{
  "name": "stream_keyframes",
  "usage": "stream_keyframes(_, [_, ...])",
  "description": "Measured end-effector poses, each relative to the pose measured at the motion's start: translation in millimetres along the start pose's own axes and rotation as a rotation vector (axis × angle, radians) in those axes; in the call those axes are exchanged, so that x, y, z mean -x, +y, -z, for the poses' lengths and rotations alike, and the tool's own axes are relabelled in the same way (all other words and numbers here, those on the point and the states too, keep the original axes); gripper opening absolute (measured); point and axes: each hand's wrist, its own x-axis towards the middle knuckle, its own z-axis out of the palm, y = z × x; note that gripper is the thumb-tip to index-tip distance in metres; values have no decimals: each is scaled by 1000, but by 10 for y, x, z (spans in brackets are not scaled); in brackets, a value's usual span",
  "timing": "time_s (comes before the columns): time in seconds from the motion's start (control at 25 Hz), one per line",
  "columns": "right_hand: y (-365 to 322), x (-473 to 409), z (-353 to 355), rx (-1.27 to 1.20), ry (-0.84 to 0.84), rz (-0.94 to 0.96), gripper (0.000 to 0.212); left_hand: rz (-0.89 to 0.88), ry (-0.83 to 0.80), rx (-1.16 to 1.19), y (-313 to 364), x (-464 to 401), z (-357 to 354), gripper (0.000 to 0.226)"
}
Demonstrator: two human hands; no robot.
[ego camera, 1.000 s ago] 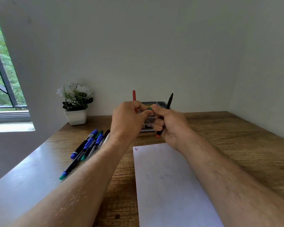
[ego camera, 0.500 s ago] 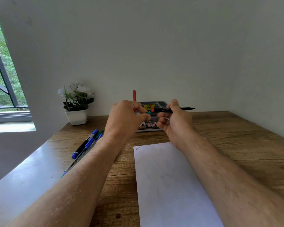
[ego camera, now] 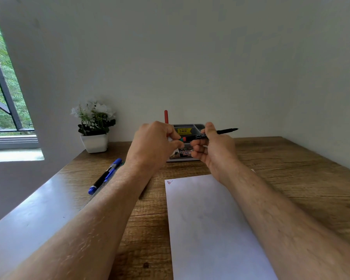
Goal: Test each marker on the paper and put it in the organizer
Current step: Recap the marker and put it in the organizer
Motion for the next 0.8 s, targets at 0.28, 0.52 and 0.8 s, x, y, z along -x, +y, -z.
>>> stream_keyframes(0.28, [12,-5,43,14,-93,9,28,-14,-64,188,-96,1,11,8])
stream_keyframes(0.52, [0,10,103,-68,-200,-133,29,43,-215,534,-132,9,21,14])
stream_keyframes(0.8, [32,-47,119,283,-137,22,36,158,-438,464,-98,35,-24,19])
